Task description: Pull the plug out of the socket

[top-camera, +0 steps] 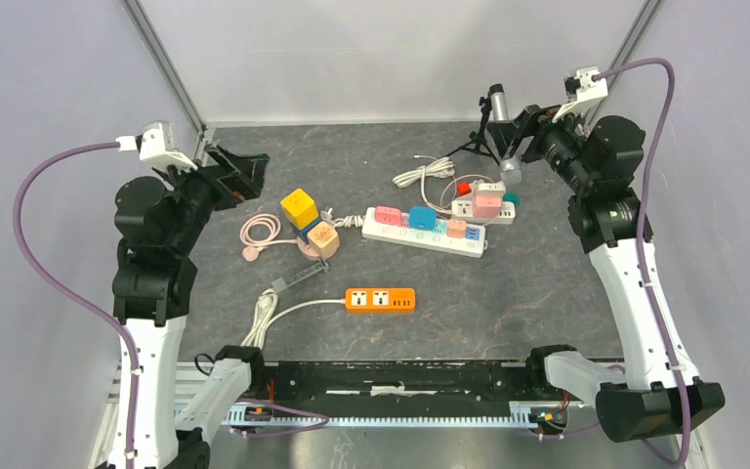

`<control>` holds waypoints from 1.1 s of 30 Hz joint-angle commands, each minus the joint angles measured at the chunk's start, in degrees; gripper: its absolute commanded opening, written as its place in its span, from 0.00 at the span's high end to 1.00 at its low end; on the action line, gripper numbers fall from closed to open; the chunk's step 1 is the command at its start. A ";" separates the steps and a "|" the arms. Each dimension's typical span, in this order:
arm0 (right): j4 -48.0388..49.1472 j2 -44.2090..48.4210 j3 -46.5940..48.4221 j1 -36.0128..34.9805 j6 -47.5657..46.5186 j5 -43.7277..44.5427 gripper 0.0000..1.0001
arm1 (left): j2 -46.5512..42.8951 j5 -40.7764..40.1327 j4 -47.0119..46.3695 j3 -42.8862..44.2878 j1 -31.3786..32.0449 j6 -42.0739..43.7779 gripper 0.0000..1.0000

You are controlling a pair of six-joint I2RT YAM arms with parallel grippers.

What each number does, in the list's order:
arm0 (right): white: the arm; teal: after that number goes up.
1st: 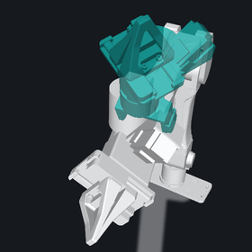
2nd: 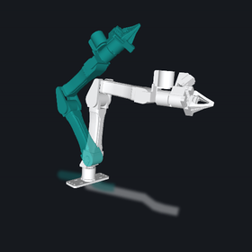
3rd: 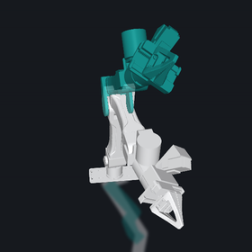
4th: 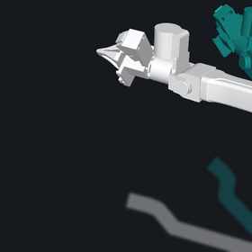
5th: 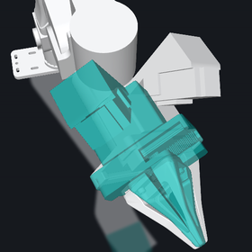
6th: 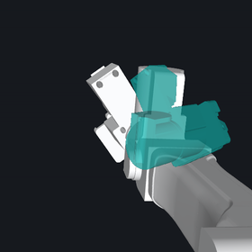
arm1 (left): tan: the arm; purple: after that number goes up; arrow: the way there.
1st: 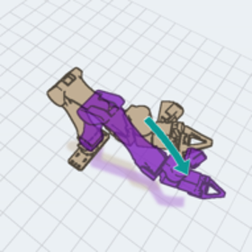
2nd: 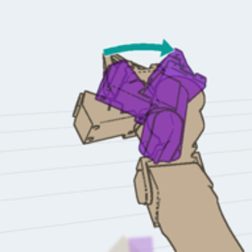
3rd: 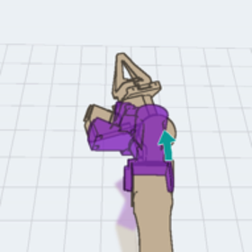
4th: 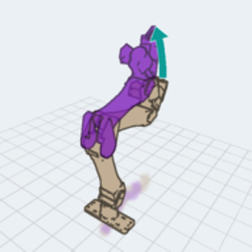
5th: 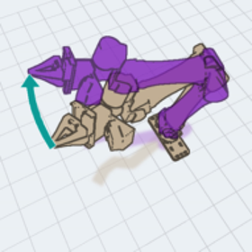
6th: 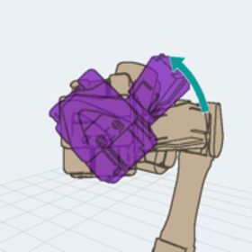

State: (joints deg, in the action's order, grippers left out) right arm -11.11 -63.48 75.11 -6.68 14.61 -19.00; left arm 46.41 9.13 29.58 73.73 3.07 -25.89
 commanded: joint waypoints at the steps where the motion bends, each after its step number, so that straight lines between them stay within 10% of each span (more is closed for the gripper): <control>1: 3.44 1.68 -2.29 0.10 0.93 -0.34 0.24 | -1.58 0.58 -4.28 -1.85 -0.19 -4.87 0.00; 11: 0.81 0.64 -3.84 0.09 -2.35 0.12 0.19 | -1.62 -2.77 -1.94 -5.73 -0.25 -7.13 0.00; 22: -8.99 0.10 -9.60 0.09 -3.94 8.25 0.13 | 11.47 18.91 -3.85 -5.92 0.64 -12.43 0.00; 33: -3.79 -0.73 -18.28 -11.43 -2.54 2.57 0.13 | 14.43 -1.14 2.45 -10.95 1.42 -9.60 0.00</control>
State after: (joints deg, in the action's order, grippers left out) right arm -18.92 -63.57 57.39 -11.55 11.75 -16.38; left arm 59.99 18.17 28.88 63.64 4.43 -35.59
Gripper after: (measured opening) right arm 0.868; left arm 0.994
